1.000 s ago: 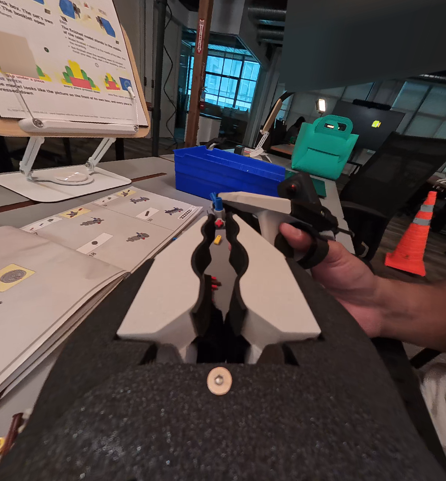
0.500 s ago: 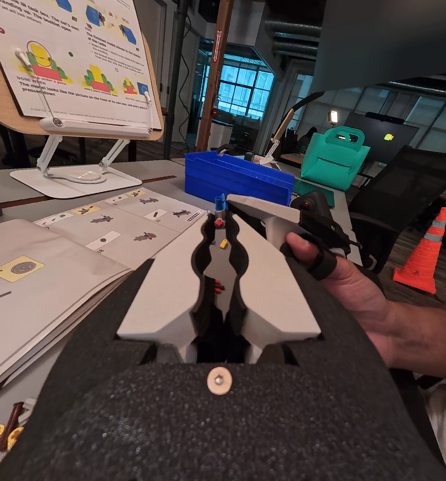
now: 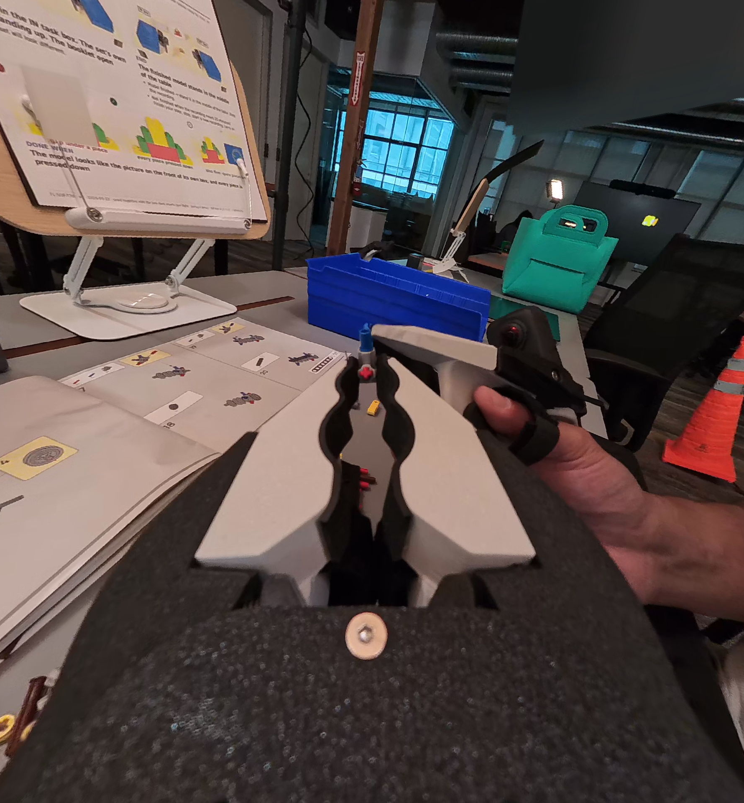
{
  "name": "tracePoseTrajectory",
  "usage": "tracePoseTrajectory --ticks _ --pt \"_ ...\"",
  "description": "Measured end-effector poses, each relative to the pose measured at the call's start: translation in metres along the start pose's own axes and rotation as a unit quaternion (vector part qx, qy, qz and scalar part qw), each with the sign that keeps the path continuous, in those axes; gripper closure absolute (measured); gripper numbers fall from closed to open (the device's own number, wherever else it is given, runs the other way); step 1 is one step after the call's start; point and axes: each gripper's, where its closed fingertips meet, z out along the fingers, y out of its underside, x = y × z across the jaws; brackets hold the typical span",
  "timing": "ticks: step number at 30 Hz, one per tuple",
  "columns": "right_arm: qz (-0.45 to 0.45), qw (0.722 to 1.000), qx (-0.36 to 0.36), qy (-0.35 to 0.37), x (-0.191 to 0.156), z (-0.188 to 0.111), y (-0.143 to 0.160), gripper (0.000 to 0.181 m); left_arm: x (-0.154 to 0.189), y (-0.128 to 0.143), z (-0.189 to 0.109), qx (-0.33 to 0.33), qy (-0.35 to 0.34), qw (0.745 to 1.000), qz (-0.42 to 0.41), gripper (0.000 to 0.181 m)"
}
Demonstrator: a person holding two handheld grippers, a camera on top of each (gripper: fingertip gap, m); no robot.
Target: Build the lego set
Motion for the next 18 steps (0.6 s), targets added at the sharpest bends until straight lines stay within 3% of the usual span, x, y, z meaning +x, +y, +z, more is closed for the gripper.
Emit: tracePoseTrajectory --ticks 8,14,18 --pt "-0.010 1.000 -0.014 -0.003 -0.0013 -0.0008 0.0016 0.180 0.0003 -0.0002 -0.0007 -0.003 0.002 1.000 0.020 0.175" --pt "-0.039 0.996 -0.081 -0.011 -0.0044 -0.0048 0.0067 0.180 0.0052 0.0030 -0.0043 -0.023 0.034 0.997 0.070 0.175" --pt "-0.038 0.996 -0.086 -0.011 -0.0039 -0.0070 0.0080 0.180 0.0055 0.0051 -0.0045 -0.027 0.032 0.996 0.076 0.175"
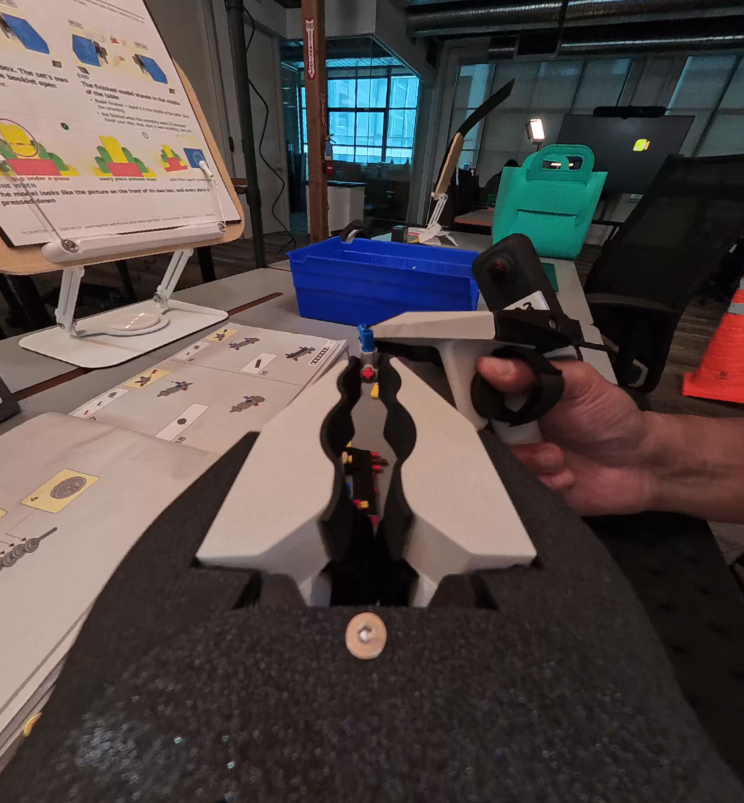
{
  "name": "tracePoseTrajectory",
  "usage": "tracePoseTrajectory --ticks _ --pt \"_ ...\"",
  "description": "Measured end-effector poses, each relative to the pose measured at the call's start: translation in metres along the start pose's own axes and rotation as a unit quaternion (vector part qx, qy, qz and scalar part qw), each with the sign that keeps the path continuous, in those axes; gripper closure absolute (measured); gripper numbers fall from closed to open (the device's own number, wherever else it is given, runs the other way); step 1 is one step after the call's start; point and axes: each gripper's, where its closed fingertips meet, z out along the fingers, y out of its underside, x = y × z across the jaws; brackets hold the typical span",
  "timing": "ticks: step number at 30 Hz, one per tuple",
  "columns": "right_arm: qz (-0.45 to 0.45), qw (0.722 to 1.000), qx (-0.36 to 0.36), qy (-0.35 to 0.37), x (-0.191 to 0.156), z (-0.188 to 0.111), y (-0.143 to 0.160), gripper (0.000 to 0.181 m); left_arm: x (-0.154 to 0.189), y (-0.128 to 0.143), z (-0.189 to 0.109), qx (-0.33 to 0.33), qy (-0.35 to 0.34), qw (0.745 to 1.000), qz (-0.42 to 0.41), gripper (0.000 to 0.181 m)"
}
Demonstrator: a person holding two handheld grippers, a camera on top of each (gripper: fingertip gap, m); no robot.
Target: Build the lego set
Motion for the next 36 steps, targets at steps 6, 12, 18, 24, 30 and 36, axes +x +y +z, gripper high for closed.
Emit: tracePoseTrajectory --ticks 6,12,18,24,30,36 --pt "0.013 1.000 -0.001 0.003 0.004 -0.001 0.000 0.181 -0.005 0.001 0.002 -0.004 -0.014 1.000 0.010 0.175" --pt "-0.010 1.000 -0.025 0.008 0.005 -0.002 0.003 0.181 -0.005 0.004 0.001 -0.015 -0.005 1.000 0.014 0.175" --pt "-0.116 0.986 -0.119 0.002 0.002 -0.008 0.013 0.181 0.003 0.012 -0.002 -0.042 0.033 0.998 0.040 0.175" --pt "-0.122 0.981 -0.153 -0.007 0.001 -0.012 0.021 0.181 0.002 0.016 -0.005 -0.049 0.031 0.996 0.065 0.175" --pt "-0.135 0.974 -0.180 0.024 0.024 -0.035 0.007 0.181 -0.009 0.018 -0.009 -0.055 0.019 0.996 0.066 0.176" --pt "-0.208 0.926 -0.300 0.098 0.051 -0.063 0.025 0.173 -0.060 0.037 -0.039 -0.123 -0.057 0.991 0.020 0.175"
